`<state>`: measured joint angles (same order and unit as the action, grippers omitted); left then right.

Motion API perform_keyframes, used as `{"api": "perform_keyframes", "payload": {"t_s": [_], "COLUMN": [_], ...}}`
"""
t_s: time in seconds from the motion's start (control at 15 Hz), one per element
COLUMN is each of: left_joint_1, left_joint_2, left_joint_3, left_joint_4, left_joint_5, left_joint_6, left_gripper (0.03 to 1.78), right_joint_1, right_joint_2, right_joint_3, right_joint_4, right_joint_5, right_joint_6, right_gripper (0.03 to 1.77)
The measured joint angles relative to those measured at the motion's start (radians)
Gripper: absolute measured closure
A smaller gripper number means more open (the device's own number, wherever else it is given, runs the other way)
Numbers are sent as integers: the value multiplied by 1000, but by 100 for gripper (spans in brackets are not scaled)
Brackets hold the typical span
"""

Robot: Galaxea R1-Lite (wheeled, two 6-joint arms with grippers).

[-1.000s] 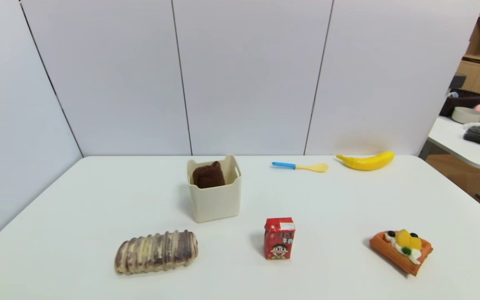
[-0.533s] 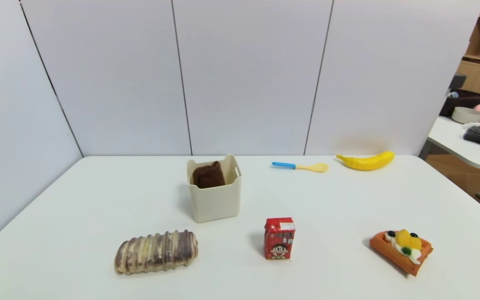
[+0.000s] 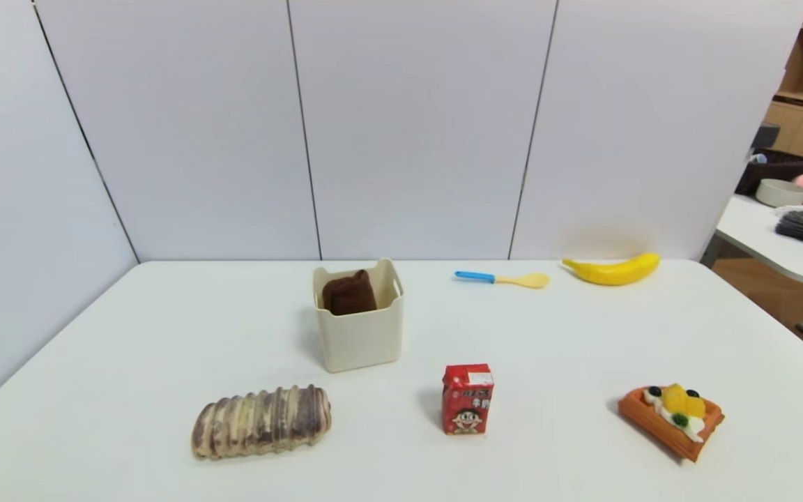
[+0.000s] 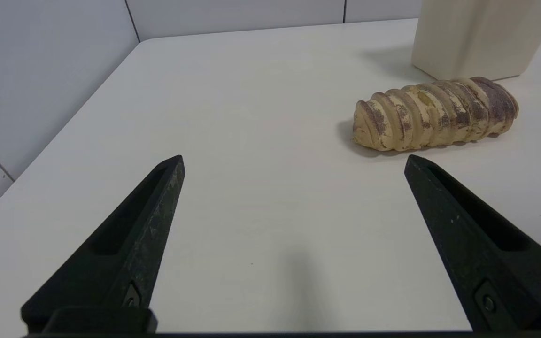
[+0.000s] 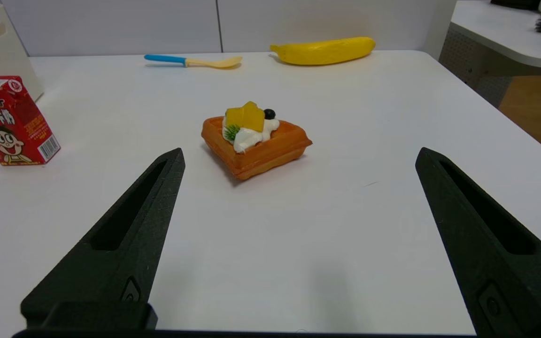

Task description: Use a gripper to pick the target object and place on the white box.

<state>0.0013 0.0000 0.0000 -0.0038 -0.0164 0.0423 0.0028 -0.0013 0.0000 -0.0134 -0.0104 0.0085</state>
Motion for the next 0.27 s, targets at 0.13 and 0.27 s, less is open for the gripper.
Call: {"api": "perform_keyframes", "payload": {"t_s": [0.13, 0.27], "left_joint_1": [0, 0], "left_joint_2": [0, 0], "left_joint_3": [0, 0], "left_joint_4": [0, 0], "left_joint_5": [0, 0], "left_joint_6": [0, 1], "left_gripper": [12, 12], "right_joint_1": [0, 0], "right_joint_2": [0, 0], "right_joint_3": [0, 0], "right_joint_4": [-1, 0], "right_joint_5": [0, 0], "right_joint_6": [-3, 6], "right_gripper": [10, 10]}}
